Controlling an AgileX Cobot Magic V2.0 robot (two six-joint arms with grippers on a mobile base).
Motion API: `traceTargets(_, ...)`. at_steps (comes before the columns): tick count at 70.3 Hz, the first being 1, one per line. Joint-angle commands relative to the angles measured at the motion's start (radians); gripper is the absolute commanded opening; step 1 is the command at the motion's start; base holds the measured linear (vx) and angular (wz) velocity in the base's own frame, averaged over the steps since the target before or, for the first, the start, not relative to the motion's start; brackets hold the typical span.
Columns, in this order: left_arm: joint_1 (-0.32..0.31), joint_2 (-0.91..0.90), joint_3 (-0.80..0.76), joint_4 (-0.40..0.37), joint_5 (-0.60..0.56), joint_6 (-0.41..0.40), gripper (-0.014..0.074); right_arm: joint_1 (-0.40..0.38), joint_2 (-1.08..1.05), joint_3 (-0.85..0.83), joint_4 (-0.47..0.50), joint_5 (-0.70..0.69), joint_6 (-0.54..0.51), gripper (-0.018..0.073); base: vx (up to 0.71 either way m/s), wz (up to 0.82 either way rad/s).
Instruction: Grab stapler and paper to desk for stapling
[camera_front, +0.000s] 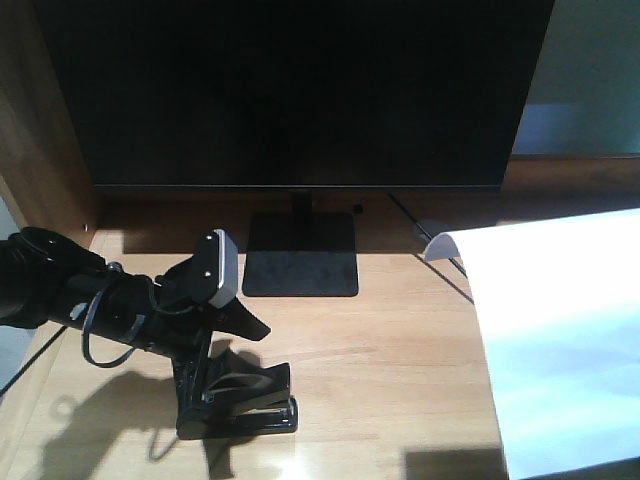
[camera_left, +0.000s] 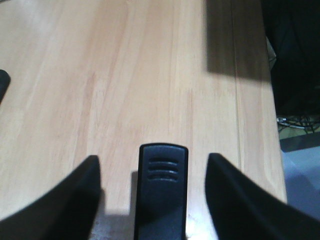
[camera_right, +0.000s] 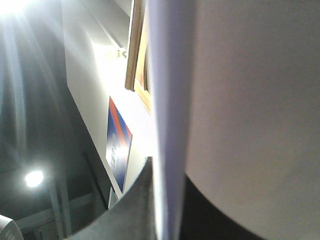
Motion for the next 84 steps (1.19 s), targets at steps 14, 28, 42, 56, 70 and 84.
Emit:
traceTargets(14,-0.003,-0.062,-0.024,-0.050,0.050,-0.030,0.0062,-0.008,0.009,-0.024,0.012,-0.041,-0.008,-0.0007,0.00,0.00)
traceTargets(28,-0.004,-0.062,-0.024,-0.054,0.047,-0.030,-0.0008,-0.008,0.009,-0.024,0.012,-0.041,-0.008,-0.0007,0.00,0.00)
traceTargets(42,-0.004,-0.058,-0.024,-0.054,0.007,-0.030,-0.0008,-0.008,0.009,-0.024,0.012,-0.041,-0.008,-0.0007,0.00,0.00)
traceTargets(56,-0.004,-0.021,-0.024,-0.053,0.007,-0.031,-0.0007,-0.008,0.009,-0.024,0.012,-0.041,-0.008,-0.0007,0.00,0.00)
traceTargets(70,-0.004,0.010,-0.024,-0.055,0.016,-0.032,-0.0007,-0.008,0.009,-0.024,0.012,-0.041,-0.008,-0.0007,0.00,0.00)
traceTargets(84,-0.004,0.026,-0.024,-0.050,0.016,-0.032,-0.0006,-0.008,0.009,-0.024,0.012,-0.041,-0.008,-0.0007,0.00,0.00)
